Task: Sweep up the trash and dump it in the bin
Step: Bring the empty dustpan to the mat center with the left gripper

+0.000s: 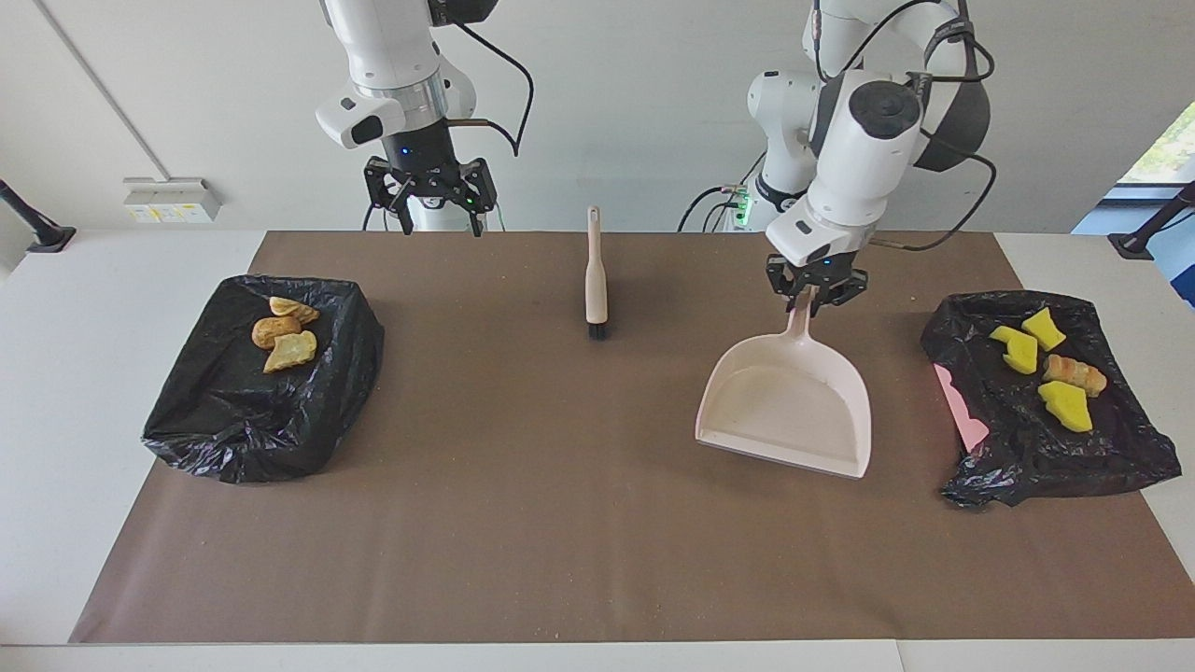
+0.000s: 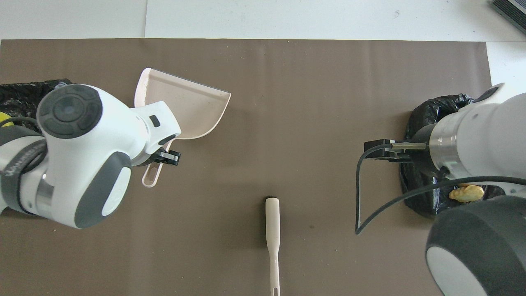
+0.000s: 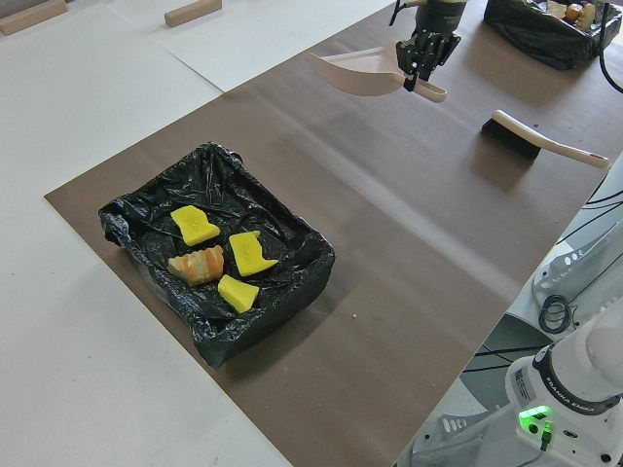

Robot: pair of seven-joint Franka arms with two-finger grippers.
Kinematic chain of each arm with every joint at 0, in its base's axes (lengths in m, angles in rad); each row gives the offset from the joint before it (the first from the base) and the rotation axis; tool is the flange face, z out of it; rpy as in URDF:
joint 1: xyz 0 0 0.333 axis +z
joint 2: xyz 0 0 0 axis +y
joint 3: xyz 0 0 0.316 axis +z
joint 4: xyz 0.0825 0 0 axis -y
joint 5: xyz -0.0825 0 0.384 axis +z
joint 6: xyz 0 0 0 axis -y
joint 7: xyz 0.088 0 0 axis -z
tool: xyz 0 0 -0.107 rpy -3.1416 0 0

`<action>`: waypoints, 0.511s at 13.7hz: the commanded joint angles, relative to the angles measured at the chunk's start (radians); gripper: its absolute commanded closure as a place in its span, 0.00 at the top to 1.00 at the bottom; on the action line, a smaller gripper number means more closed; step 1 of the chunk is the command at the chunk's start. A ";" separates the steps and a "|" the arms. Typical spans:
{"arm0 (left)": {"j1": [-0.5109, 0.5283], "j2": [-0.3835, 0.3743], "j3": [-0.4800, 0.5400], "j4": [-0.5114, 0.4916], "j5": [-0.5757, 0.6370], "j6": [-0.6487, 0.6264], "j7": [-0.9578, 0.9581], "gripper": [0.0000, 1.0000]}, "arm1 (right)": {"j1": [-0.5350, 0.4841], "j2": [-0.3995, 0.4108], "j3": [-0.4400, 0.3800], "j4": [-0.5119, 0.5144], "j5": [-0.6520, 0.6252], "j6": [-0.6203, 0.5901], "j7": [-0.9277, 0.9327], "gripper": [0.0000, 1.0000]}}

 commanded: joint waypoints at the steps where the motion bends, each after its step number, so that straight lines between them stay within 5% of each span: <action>1: -0.117 0.160 0.023 0.113 -0.019 0.082 -0.211 0.00 | -0.016 0.001 -0.015 0.031 -0.019 -0.045 -0.046 1.00; 4: -0.217 0.285 0.025 0.199 -0.079 0.170 -0.357 0.00 | -0.022 0.001 -0.061 0.073 -0.020 -0.122 -0.139 1.00; 7: -0.238 0.314 0.025 0.231 -0.093 0.239 -0.463 0.00 | -0.022 0.001 -0.115 0.084 -0.020 -0.154 -0.225 1.00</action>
